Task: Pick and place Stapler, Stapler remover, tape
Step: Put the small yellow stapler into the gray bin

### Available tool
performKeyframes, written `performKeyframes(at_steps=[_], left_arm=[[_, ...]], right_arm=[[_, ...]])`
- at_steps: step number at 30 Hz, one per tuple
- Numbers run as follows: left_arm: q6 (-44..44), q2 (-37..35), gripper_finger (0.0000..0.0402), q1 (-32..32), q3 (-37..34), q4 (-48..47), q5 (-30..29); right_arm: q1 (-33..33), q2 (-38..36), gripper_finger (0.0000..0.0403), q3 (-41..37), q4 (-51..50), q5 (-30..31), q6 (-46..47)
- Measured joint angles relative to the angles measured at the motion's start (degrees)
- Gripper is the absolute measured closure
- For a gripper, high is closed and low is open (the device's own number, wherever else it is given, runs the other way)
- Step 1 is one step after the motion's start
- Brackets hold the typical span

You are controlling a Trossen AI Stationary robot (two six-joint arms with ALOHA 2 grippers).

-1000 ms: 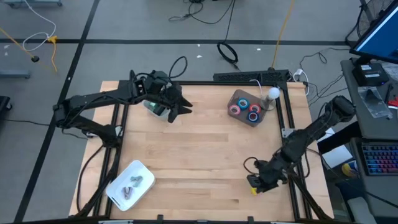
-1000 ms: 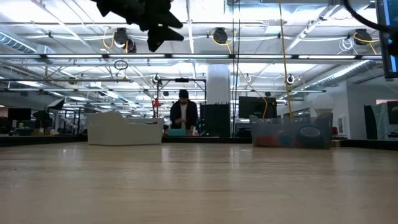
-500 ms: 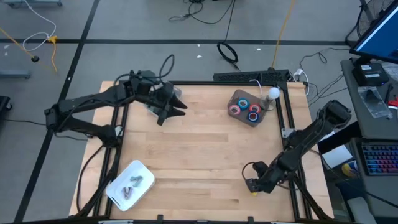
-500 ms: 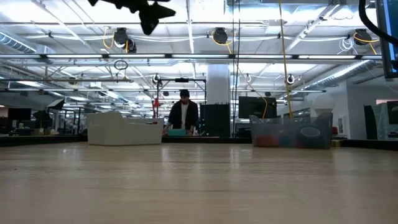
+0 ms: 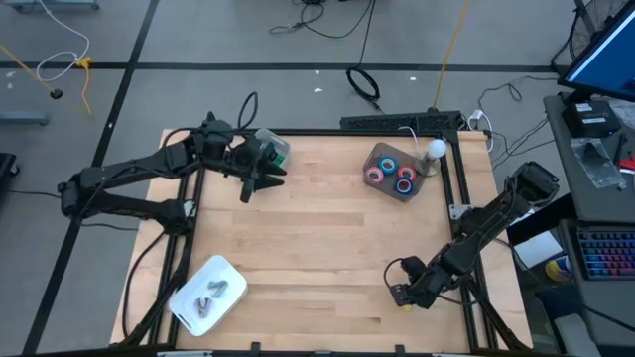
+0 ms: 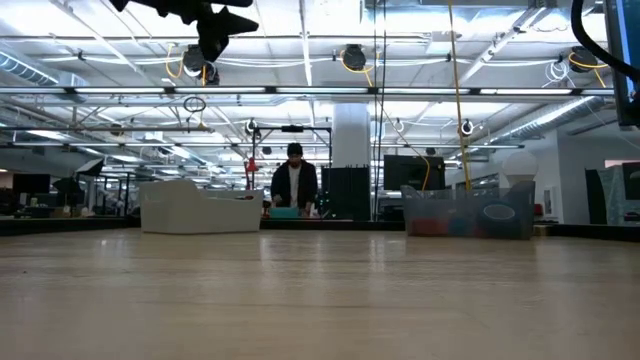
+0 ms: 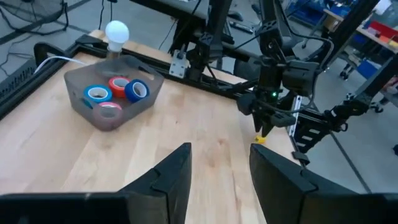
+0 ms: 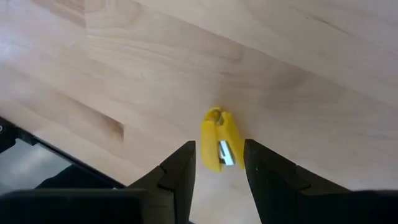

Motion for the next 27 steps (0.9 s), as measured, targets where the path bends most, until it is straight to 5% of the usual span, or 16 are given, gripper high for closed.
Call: performKeyframes(at_steps=[27], left_arm=[[-0.5, -0.1, 0.0238, 0.0, -1.1, 2.1, 0.2]], right_arm=[[-0.4, 6.1, 0.0281, 0.1, 1.4, -1.4, -2.4]])
